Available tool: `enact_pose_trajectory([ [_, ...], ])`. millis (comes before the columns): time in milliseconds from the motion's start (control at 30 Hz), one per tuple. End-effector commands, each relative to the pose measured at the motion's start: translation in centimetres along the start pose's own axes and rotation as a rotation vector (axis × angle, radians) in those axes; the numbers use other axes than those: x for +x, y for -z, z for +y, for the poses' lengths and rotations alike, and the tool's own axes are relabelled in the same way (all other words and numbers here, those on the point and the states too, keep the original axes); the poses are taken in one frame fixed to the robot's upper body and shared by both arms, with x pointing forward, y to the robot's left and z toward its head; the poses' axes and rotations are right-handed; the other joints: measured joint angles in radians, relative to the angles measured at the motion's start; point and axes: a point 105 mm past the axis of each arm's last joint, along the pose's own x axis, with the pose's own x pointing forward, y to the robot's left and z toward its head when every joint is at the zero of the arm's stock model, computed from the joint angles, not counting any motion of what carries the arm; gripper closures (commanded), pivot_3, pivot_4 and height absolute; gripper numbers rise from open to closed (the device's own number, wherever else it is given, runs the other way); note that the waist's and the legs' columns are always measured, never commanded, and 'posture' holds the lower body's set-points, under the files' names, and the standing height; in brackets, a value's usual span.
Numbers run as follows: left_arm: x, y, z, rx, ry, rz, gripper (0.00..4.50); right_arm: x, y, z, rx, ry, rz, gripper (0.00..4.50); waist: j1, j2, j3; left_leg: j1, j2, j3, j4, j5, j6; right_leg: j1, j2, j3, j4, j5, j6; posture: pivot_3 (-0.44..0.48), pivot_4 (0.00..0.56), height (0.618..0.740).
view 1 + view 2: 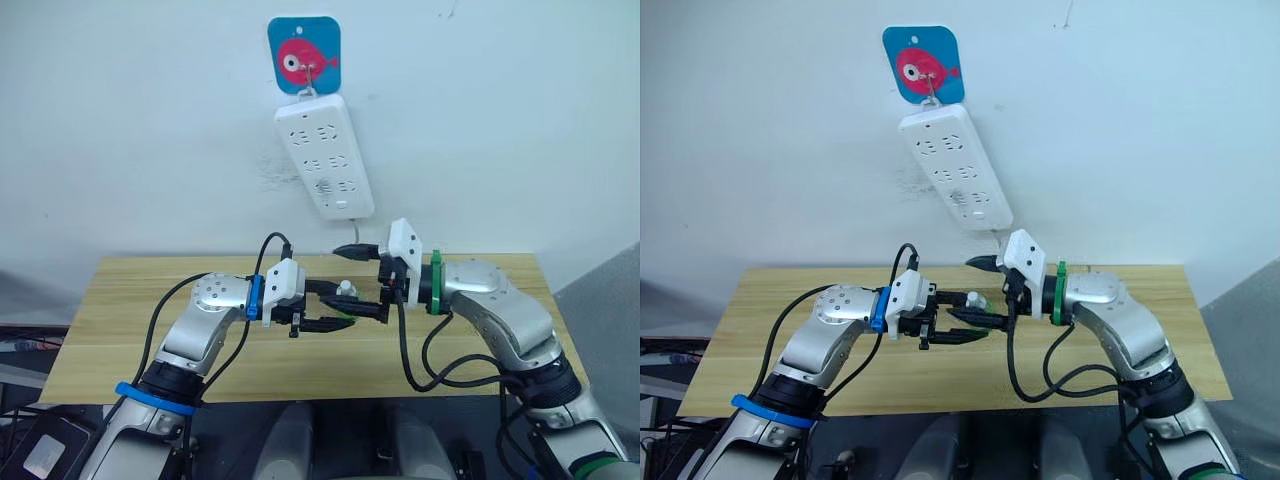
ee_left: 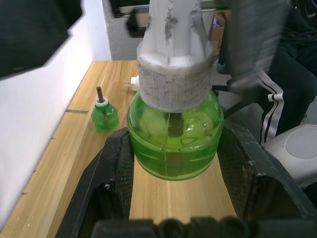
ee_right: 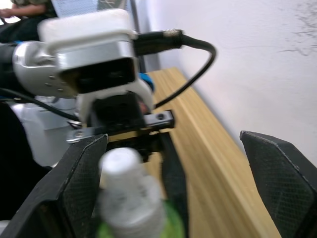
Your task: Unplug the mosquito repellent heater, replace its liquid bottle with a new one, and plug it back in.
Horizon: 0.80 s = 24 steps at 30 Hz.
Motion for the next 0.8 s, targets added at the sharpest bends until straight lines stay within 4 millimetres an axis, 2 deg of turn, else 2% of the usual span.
enact_pose_trajectory([
  [33,-0.2,-0.8,-0.1,0.029,-0.009,-0.025,2.31,0.0,-0.9,-0.1,-0.026,0.013,-0.03,0.03,-0.001,0.0,0.0,0.0,0.0,0.0,0.0,0.0,0.0,0.0,0.0,0.0,0.0,0.0,0.0,0.124,0.184,0.74],
  [167,-0.4,-0.7,0.0,0.027,-0.022,-0.019,2.31,-2.0,-0.1,-0.5,-0.039,0.028,0.017,0.03,0.002,0.0,0.0,0.0,0.0,0.0,0.0,-0.001,0.002,0.0,0.0,0.0,0.0,0.0,0.0,0.13,0.185,0.74],
  [233,-0.5,-0.7,0.2,0.027,-0.031,-0.018,2.31,-4.1,0.0,-0.5,-0.04,0.01,0.059,0.03,0.006,0.0,0.0,0.0,0.0,0.0,0.0,-0.002,0.004,0.0,0.0,0.0,0.0,0.0,0.0,0.129,0.188,0.74],
  [333,-0.5,-0.6,0.3,0.026,-0.032,-0.016,2.31,-5.8,-0.1,0.1,-0.025,-0.039,0.094,0.03,0.01,0.0,0.0,0.0,0.0,0.0,0.0,-0.002,0.004,0.0,0.0,0.0,0.0,0.0,0.0,0.123,0.189,0.74],
  [500,-0.6,-0.6,0.3,0.025,-0.027,-0.014,2.31,-6.6,-1.2,1.2,0.086,-0.128,0.075,0.03,0.002,0.0,0.0,0.0,0.001,0.0,0.0,-0.002,0.004,0.0,0.0,0.0,0.0,0.0,0.0,0.112,0.189,0.74],
  [600,-0.5,-0.7,0.5,0.027,-0.025,-0.015,2.31,-6.0,-2.5,1.3,0.147,-0.152,0.032,0.65,0.001,0.0,0.0,0.0,0.001,0.0,0.0,-0.002,0.004,0.0,0.0,0.0,0.0,0.0,0.0,0.112,0.189,0.74],
  [700,-0.4,-0.8,0.5,0.03,-0.023,-0.017,2.31,-5.4,-2.9,1.4,0.144,-0.149,0.028,1.68,0.002,0.0,0.0,0.0,0.001,0.0,0.0,-0.002,0.004,0.0,0.0,0.0,0.0,0.0,0.0,0.114,0.19,0.74],
  [800,-0.5,-0.9,0.5,0.048,-0.02,-0.012,2.31,-4.5,-2.5,1.5,0.11,-0.141,0.043,1.68,0.004,0.0,0.0,0.0,0.001,0.0,0.0,-0.003,0.004,0.0,-0.001,0.0,-0.001,0.0,0.0,0.12,0.19,0.74],
])
